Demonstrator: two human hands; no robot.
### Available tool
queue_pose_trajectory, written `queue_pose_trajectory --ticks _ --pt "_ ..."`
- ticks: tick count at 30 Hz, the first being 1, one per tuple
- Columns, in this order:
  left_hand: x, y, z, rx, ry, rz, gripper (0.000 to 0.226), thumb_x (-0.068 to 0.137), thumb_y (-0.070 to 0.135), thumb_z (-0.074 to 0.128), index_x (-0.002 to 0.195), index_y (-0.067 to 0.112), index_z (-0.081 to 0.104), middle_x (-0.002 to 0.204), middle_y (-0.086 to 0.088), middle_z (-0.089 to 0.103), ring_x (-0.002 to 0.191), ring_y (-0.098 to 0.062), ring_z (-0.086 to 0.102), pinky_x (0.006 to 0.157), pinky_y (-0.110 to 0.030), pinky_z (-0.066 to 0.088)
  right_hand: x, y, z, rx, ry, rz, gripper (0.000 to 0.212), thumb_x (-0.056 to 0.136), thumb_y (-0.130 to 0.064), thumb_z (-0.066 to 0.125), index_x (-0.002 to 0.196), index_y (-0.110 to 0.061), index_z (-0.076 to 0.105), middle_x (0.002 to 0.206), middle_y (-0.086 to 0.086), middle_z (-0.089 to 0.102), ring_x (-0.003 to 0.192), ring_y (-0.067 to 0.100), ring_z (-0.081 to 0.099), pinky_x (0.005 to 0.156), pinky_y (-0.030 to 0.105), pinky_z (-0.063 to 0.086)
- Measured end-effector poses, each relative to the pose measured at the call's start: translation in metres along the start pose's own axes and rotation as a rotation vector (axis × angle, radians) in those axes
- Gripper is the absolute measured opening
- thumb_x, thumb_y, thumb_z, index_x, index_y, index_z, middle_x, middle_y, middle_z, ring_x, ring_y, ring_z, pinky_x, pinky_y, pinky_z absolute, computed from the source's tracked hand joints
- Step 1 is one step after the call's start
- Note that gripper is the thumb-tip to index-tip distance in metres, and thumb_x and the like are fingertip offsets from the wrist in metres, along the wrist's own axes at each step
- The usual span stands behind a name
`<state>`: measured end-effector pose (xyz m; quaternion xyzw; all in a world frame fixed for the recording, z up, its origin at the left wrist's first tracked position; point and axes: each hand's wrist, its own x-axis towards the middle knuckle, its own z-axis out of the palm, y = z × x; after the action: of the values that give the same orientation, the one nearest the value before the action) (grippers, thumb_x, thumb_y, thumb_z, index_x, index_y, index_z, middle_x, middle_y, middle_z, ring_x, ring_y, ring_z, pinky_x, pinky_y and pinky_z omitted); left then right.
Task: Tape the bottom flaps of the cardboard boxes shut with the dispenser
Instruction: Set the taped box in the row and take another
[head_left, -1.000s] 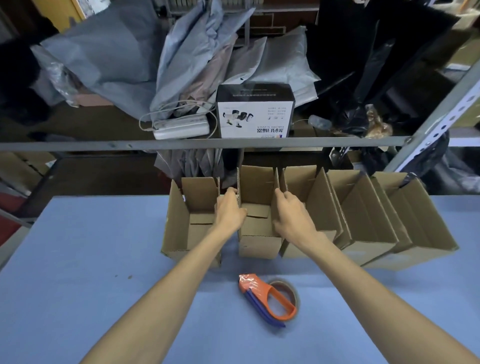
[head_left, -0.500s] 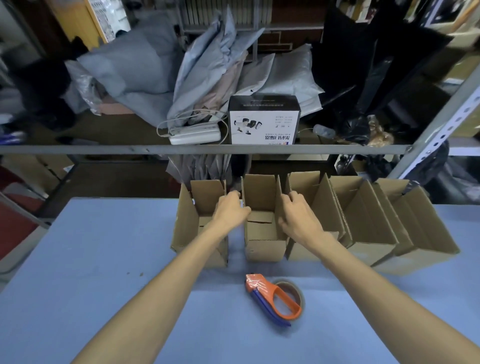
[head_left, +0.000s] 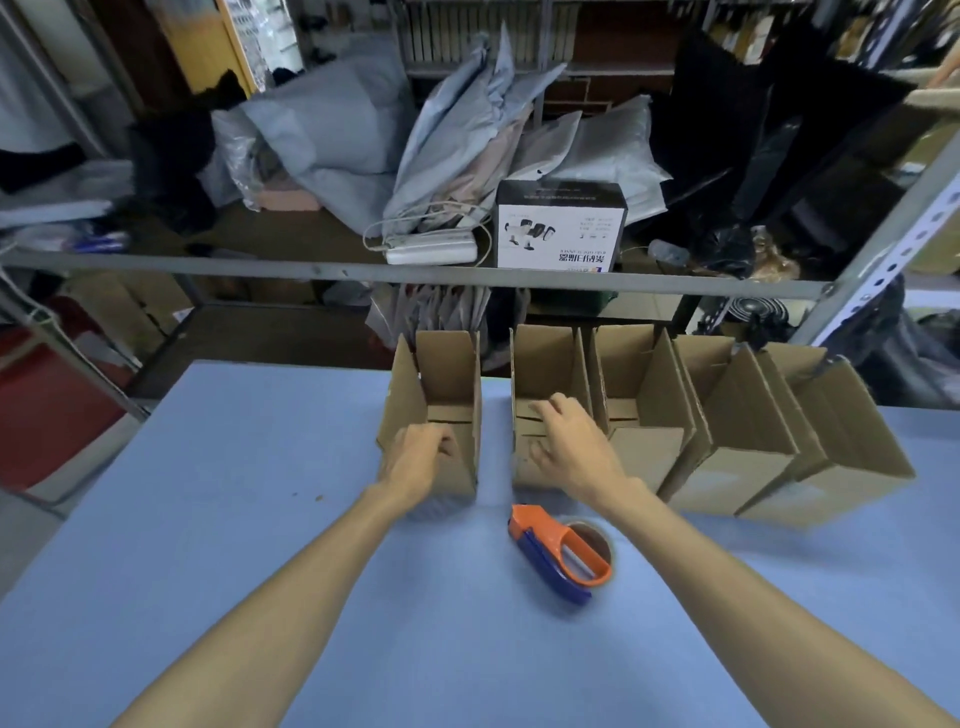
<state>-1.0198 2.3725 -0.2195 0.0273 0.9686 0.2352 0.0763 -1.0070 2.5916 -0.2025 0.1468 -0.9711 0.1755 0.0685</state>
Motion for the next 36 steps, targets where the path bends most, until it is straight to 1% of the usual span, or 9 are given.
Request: queue_pose_trajectory --ticks 5,9,13,16,20,24,31,34,36 --pt "-0.016 -0.002 -0.048 0.054 0.124 0.144 0.021 0.067 0.007 0.043 0.068 0.019 0.061 0.072 0.000 0.065 0.077 -0.020 0.055 0.059 -0.027 0.031 -0.006 -0.024 0.001 0.027 -0.012 -0.149 0.076 0.083 -0.012 0.070 0.147 -0.014 0.031 0.134 0.009 0.045 0.116 0.026 0.047 0.087 0.034 0.049" --pt "-0.028 0.001 -0.120 0.156 -0.067 0.165 0.036 0.068 -0.007 0.045 0.066 0.025 0.060 0.076 0.000 0.069 0.074 -0.012 0.065 0.062 -0.024 0.043 0.011 -0.072 -0.022 0.183 0.043 -0.297 0.097 0.070 -0.026 0.084 0.149 -0.022 0.028 0.149 0.010 0.030 0.128 0.030 0.034 0.096 0.036 0.041" --pt "-0.048 0.000 -0.158 0.216 -0.233 0.216 0.032 0.074 -0.003 0.073 0.067 0.028 0.067 0.079 0.006 0.068 0.075 -0.010 0.065 0.063 -0.028 0.048 0.022 -0.125 -0.035 0.448 -0.068 -0.403 0.051 0.065 -0.039 0.085 0.108 -0.015 0.069 0.105 0.003 0.066 0.097 0.021 0.051 0.083 0.032 0.041" --pt "-0.062 -0.009 -0.158 0.083 -0.207 0.190 0.024 0.073 -0.001 0.076 0.083 0.020 0.070 0.091 0.001 0.067 0.086 -0.014 0.064 0.080 -0.039 0.054 0.020 -0.141 -0.033 0.626 -0.145 -0.325 0.018 0.069 -0.023 0.083 0.075 -0.015 0.068 0.074 -0.005 0.067 0.073 0.012 0.057 0.067 0.030 0.042" --pt "-0.081 -0.022 -0.137 -0.245 0.184 0.174 0.059 0.074 0.039 0.080 0.126 0.025 0.055 0.120 0.013 0.057 0.110 -0.001 0.053 0.095 -0.025 0.043 0.008 -0.142 -0.023 0.874 0.028 -0.084 0.016 0.065 -0.018 0.084 0.064 -0.019 0.068 0.061 -0.009 0.065 0.059 0.003 0.053 0.059 0.019 0.037" --pt "-0.091 -0.033 -0.109 -0.125 0.151 0.066 0.060 0.075 0.051 0.075 0.127 0.026 0.058 0.123 0.016 0.056 0.115 -0.005 0.050 0.098 -0.028 0.041 0.007 -0.131 -0.020 1.062 0.153 0.214 0.013 0.070 -0.020 0.080 0.062 -0.019 0.071 0.050 -0.009 0.059 0.049 0.002 0.049 0.051 0.017 0.040" --pt "-0.083 -0.010 -0.085 -0.117 0.292 0.109 0.021 0.079 0.025 0.074 0.101 0.025 0.075 0.101 0.008 0.074 0.099 -0.017 0.063 0.083 -0.028 0.044 -0.005 -0.114 -0.020 1.022 0.291 0.387 0.016 0.068 -0.020 0.083 0.067 -0.023 0.067 0.059 -0.017 0.063 0.058 -0.005 0.052 0.062 0.021 0.040" --pt "-0.072 -0.001 -0.081 -0.022 0.276 0.123 0.016 0.083 0.028 0.070 0.097 0.028 0.076 0.097 0.007 0.075 0.096 -0.020 0.064 0.078 -0.030 0.043 -0.014 -0.108 -0.015 0.479 0.367 0.406 0.042 0.065 -0.039 0.081 0.100 -0.031 0.060 0.093 -0.011 0.051 0.087 0.009 0.045 0.066 0.028 0.037" --pt "-0.064 0.000 -0.078 0.073 0.198 0.162 0.015 0.083 0.030 0.070 0.096 0.028 0.076 0.096 0.006 0.075 0.095 -0.020 0.064 0.074 -0.029 0.042 -0.019 -0.099 -0.016 0.208 0.359 0.229 0.055 0.065 -0.043 0.080 0.116 -0.034 0.059 0.110 -0.001 0.041 0.100 0.018 0.037 0.067 0.028 0.040"
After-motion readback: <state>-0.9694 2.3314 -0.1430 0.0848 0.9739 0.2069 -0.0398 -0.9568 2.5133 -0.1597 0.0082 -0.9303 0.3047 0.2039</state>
